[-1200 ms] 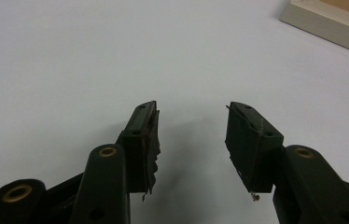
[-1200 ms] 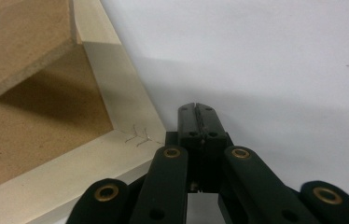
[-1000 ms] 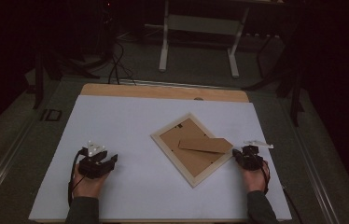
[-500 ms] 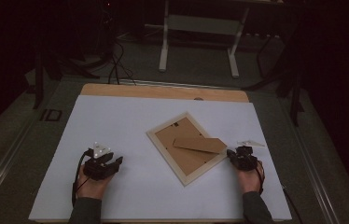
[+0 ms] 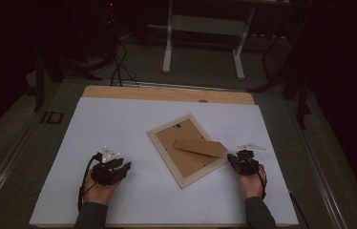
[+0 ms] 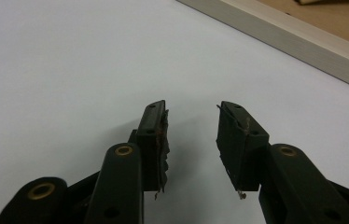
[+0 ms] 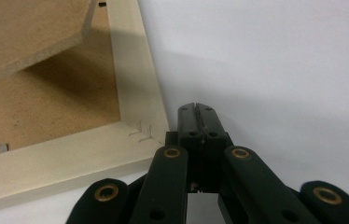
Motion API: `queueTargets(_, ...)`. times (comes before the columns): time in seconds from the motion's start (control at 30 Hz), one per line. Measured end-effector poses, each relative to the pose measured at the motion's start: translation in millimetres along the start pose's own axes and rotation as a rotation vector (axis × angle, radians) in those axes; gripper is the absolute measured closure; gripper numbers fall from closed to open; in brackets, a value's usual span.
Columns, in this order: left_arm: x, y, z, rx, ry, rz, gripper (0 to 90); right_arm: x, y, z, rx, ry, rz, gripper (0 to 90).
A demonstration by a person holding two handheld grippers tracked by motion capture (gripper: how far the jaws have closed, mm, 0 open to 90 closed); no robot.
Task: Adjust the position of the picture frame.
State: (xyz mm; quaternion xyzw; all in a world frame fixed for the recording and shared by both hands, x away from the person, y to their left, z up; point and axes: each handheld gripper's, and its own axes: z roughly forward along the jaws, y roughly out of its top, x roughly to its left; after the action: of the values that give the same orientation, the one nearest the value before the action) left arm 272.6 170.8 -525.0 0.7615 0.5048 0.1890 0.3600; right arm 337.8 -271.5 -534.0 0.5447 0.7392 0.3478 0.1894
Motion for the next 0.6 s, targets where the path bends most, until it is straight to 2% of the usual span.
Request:
queueTargets(0.13,-9.4,1.5,3.5,0.005,-0.016,0.021,66.2,4.3,-0.9,0.6,-0.005,0.014,-0.004,90.0)
queueTargets(0.4,-34.2,3.2,9.0,0.013,-0.08,0.066,72.9,12.4,-3.7,0.4,-0.008,0.04,-0.011,90.0)
queueTargets(0.53,-45.5,3.3,12.5,0.027,-0.103,0.094,78.0,15.9,-4.3,0.3,-0.007,0.048,-0.021,90.0)
queueTargets(0.6,-48.7,2.9,12.2,0.021,-0.095,0.108,85.2,17.8,-4.7,0.2,-0.005,0.05,-0.023,90.0)
